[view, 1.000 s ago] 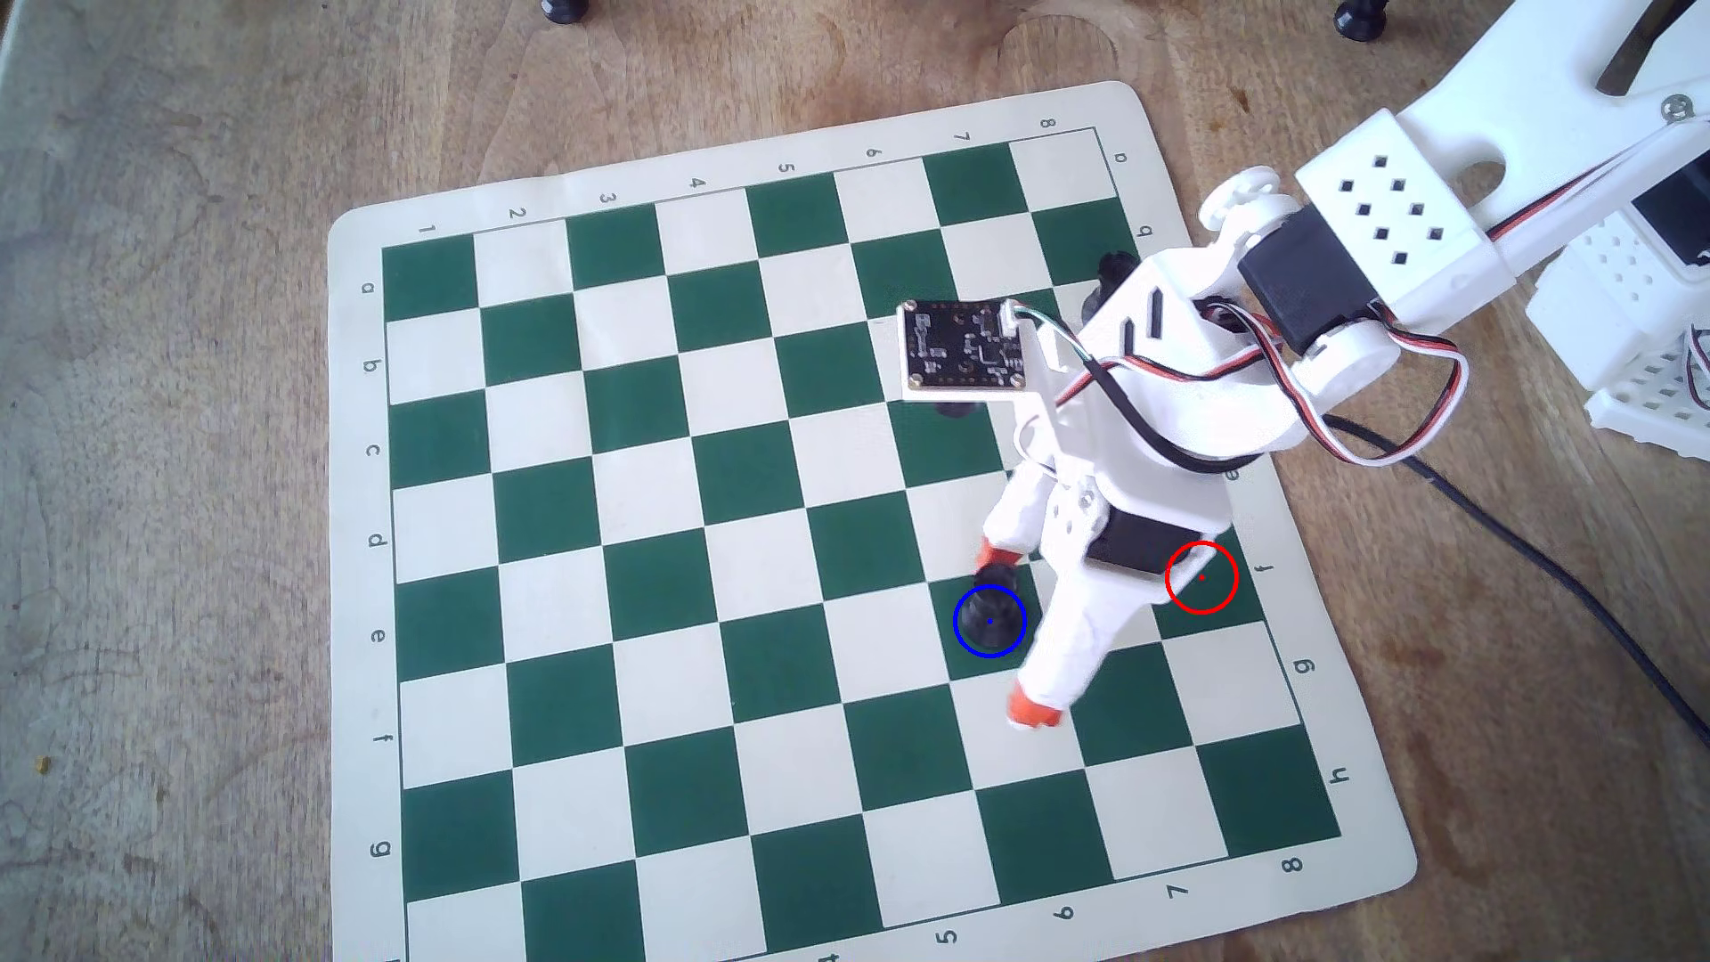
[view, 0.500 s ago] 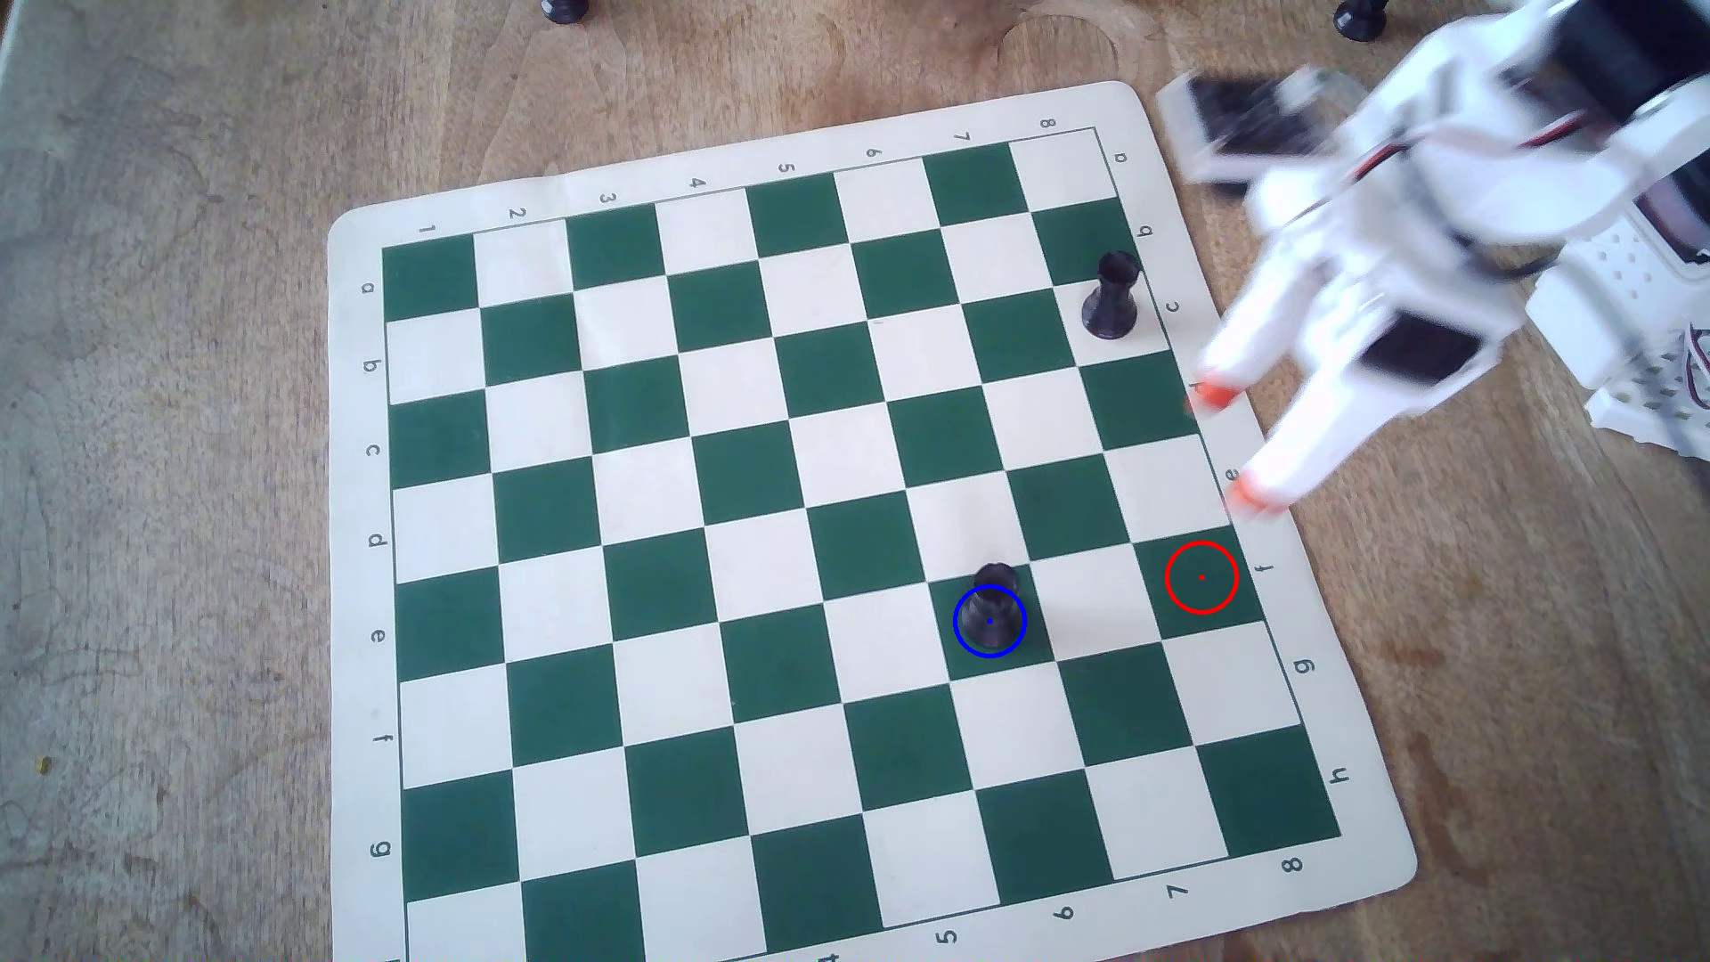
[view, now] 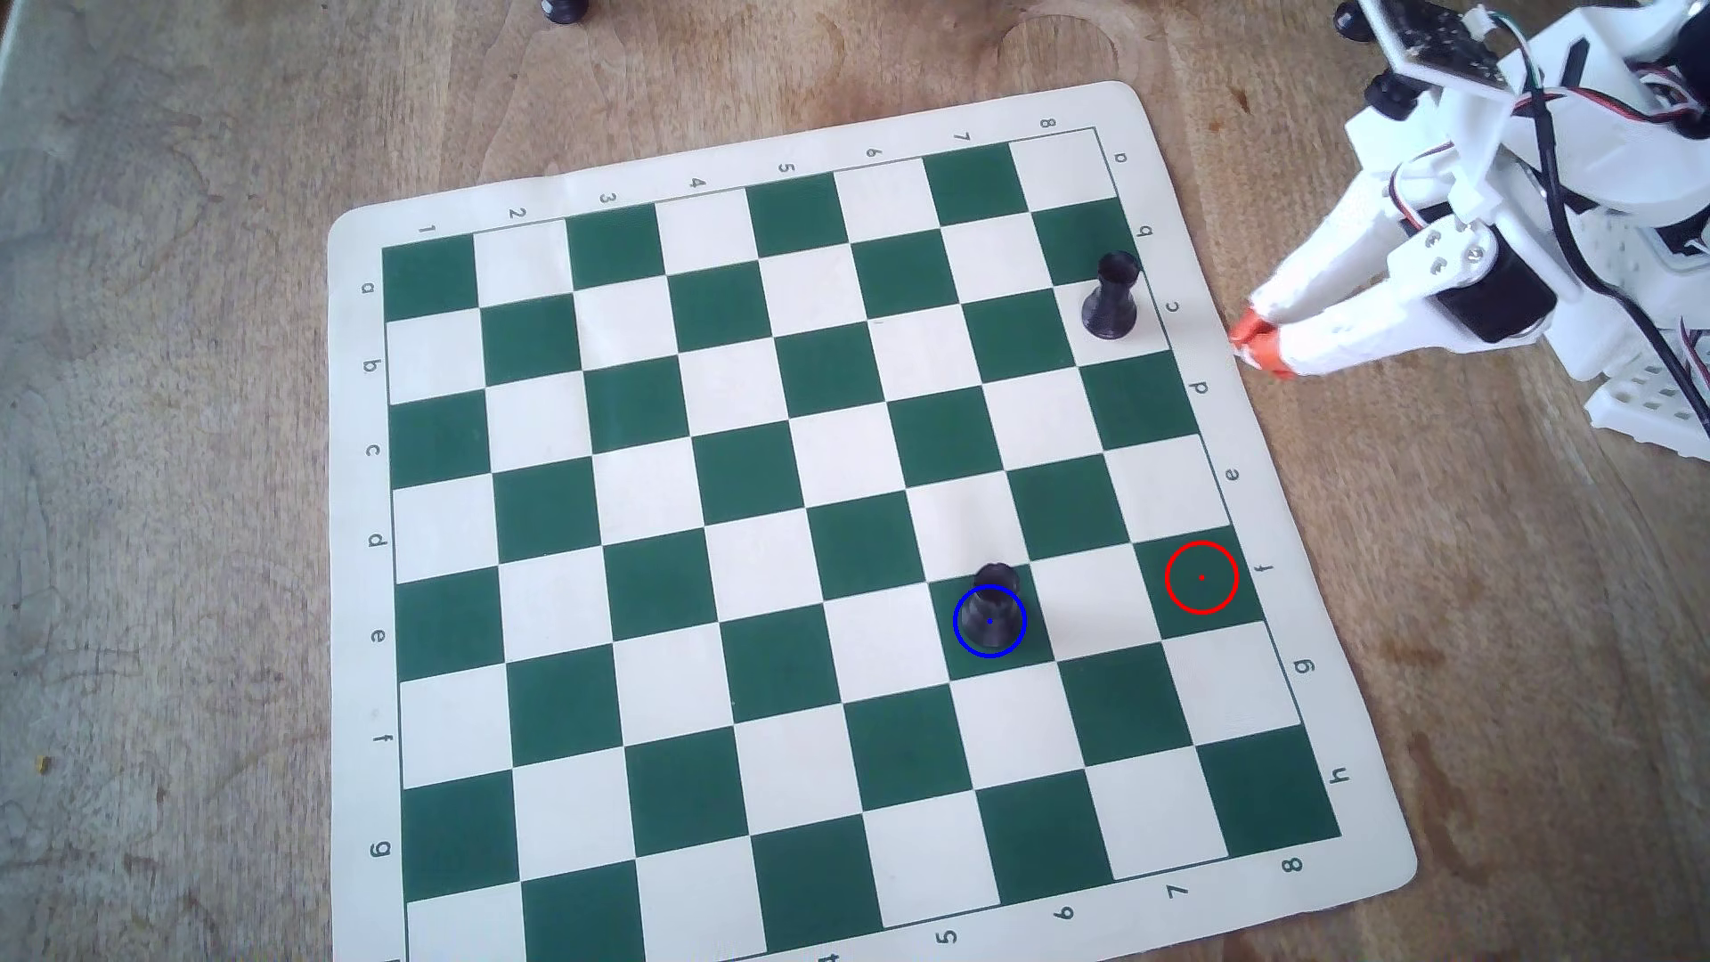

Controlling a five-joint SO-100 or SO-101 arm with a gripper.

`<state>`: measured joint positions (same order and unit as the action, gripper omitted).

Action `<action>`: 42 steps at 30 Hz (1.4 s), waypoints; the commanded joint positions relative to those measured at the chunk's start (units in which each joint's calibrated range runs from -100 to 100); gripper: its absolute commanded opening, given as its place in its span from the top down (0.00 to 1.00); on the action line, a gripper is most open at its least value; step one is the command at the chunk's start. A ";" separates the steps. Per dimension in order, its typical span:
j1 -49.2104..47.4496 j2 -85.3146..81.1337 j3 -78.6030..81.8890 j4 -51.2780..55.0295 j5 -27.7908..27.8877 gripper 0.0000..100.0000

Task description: Move the chess piece from red to blue

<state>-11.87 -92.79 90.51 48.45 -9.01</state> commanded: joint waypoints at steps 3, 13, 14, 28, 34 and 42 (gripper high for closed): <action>3.07 -2.88 2.33 -22.48 2.69 1.00; 6.52 -2.88 9.40 -81.78 10.60 1.00; 6.83 -2.88 9.40 -87.18 11.28 1.00; 6.98 -2.96 9.40 -144.84 9.62 1.00; 6.98 -2.96 9.40 -148.20 9.87 1.00; 6.98 -2.96 9.40 -148.20 9.91 1.00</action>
<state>-4.72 -95.73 99.10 -99.60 0.90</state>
